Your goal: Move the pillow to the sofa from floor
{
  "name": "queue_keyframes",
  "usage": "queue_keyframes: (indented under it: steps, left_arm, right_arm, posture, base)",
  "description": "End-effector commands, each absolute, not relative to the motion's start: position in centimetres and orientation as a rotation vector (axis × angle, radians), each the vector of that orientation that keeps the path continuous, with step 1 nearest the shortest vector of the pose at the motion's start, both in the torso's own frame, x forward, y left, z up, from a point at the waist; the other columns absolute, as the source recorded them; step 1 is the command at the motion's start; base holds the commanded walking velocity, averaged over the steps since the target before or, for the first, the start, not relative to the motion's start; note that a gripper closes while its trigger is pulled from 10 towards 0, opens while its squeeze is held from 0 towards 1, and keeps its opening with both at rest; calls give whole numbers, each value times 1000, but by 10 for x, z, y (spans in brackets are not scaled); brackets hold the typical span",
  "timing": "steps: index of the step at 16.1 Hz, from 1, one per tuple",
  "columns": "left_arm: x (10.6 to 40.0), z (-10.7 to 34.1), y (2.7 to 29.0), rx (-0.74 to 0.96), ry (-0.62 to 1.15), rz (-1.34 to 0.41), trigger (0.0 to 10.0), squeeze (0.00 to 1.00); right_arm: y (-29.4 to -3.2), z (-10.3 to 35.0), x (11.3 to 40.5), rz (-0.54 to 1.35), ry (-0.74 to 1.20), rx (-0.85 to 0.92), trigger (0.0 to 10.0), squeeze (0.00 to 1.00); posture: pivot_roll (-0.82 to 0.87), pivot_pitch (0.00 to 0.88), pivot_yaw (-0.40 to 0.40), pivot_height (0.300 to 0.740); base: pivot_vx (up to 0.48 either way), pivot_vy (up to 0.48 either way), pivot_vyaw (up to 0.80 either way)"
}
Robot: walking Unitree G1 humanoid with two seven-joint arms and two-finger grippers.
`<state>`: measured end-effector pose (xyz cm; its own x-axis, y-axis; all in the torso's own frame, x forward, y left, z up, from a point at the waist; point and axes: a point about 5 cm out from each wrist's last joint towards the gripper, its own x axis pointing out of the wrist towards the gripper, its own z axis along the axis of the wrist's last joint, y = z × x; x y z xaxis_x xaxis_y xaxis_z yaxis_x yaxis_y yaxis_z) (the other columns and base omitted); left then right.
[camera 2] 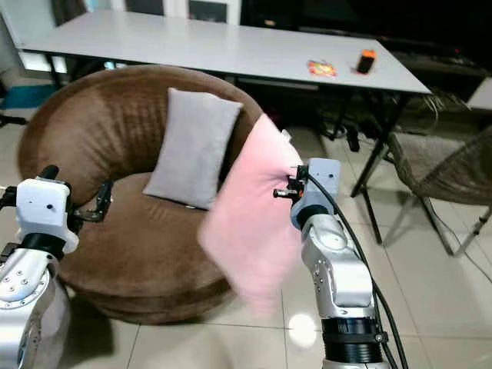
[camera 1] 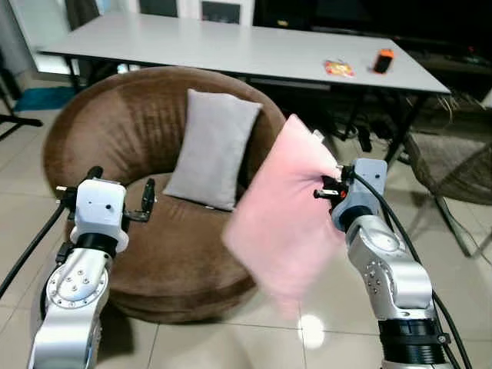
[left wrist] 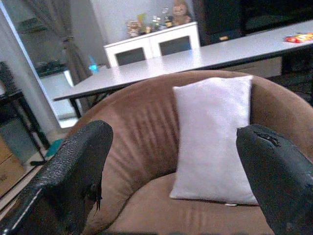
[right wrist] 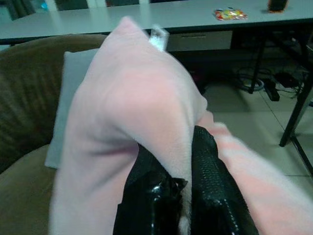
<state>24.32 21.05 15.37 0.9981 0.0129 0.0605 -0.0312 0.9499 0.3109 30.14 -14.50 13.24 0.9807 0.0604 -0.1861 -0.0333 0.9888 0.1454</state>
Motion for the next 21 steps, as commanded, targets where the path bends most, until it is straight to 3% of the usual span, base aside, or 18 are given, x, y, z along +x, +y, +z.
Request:
queue_keyframes:
  steps: [1,6,10,21]
  left_arm:
    - [242,155,209,310,-65,10,10000,475]
    - [238,153,207,306,-63,-1,10000,486]
    - [232,148,208,320,-46,-2,10000,482]
    - [228,146,208,329,-40,0,10000,486]
  right_arm:
    - [-151,147,302,28,105,140,10000,0]
    - [-144,149,303,88,95,110,10000,0]
    - [-138,147,303,124,100,100,10000,0]
    - [-126,154,310,214,97,65,10000,0]
  posture:
    - [-2,0,-62,740]
    - [7,0,-72,740]
    - [23,0,-84,740]
    - [36,0,-100,740]
  base:
    - [277,0,0]
    - [291,0,0]
    - [290,0,800]
    - [290,0,0]
